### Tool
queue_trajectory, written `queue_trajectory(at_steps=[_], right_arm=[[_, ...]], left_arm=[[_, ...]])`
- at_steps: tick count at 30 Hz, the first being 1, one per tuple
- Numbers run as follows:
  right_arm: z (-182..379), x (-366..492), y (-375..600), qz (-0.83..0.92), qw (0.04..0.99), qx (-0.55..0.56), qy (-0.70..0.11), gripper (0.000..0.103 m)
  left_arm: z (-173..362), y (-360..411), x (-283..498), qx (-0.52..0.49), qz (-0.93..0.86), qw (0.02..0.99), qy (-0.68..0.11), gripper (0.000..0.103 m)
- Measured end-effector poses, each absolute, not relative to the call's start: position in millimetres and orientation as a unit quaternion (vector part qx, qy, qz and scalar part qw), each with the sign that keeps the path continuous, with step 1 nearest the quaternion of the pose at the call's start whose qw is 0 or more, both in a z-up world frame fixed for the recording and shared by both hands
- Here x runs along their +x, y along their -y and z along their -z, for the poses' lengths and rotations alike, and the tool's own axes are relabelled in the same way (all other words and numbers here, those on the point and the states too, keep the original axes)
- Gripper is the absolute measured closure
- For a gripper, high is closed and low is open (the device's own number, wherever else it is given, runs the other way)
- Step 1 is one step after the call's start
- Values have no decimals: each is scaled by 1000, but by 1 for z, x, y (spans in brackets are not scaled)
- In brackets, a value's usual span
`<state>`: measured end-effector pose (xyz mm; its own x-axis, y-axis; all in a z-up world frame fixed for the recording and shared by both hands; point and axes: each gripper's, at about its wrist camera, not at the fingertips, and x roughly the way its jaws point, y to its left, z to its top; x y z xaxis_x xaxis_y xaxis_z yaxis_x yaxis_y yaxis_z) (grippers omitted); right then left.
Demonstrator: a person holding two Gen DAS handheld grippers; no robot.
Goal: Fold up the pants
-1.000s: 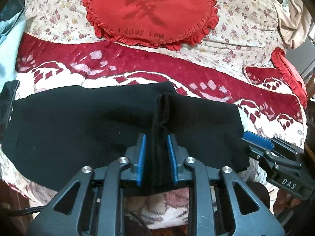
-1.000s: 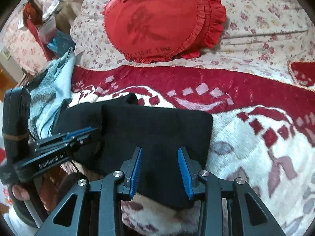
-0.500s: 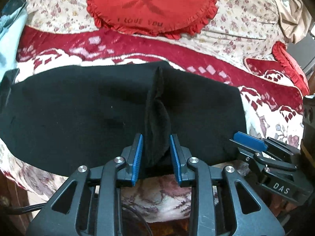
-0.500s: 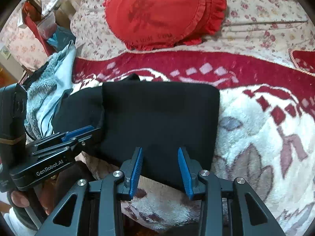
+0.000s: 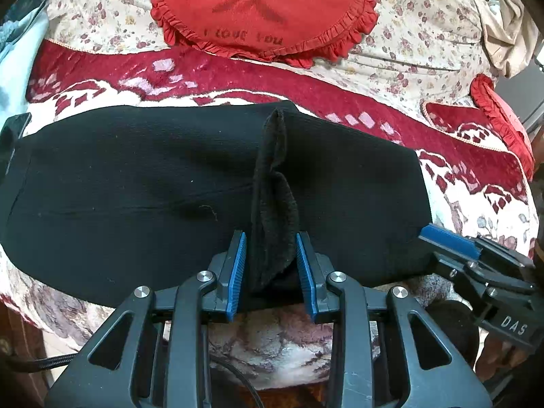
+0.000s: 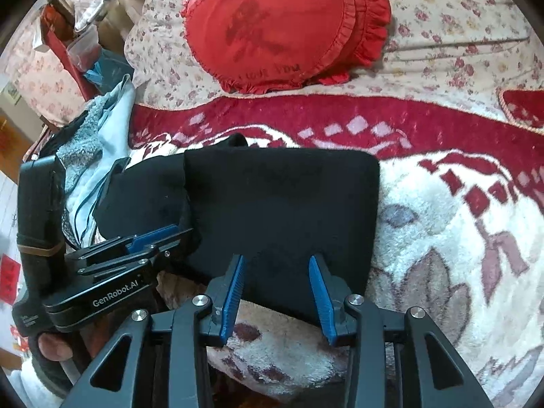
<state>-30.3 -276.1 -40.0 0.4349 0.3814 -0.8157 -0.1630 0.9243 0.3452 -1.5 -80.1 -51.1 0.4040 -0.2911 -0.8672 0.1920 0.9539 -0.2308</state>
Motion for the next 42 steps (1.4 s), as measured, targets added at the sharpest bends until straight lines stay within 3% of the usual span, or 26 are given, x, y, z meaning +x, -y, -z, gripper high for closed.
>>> queue_trajectory(at_steps=[16, 31, 42], right_arm=[[57, -8, 289, -169, 832, 159, -505, 65], [34, -11, 275, -151, 841, 122, -505, 65], [32, 13, 208, -196, 847, 46, -493, 67]], left_arm=[[56, 85, -1, -44, 157, 839, -520, 58], [41, 67, -14, -63, 135, 842, -518, 58], [22, 14, -24, -86, 80, 855, -504, 58]])
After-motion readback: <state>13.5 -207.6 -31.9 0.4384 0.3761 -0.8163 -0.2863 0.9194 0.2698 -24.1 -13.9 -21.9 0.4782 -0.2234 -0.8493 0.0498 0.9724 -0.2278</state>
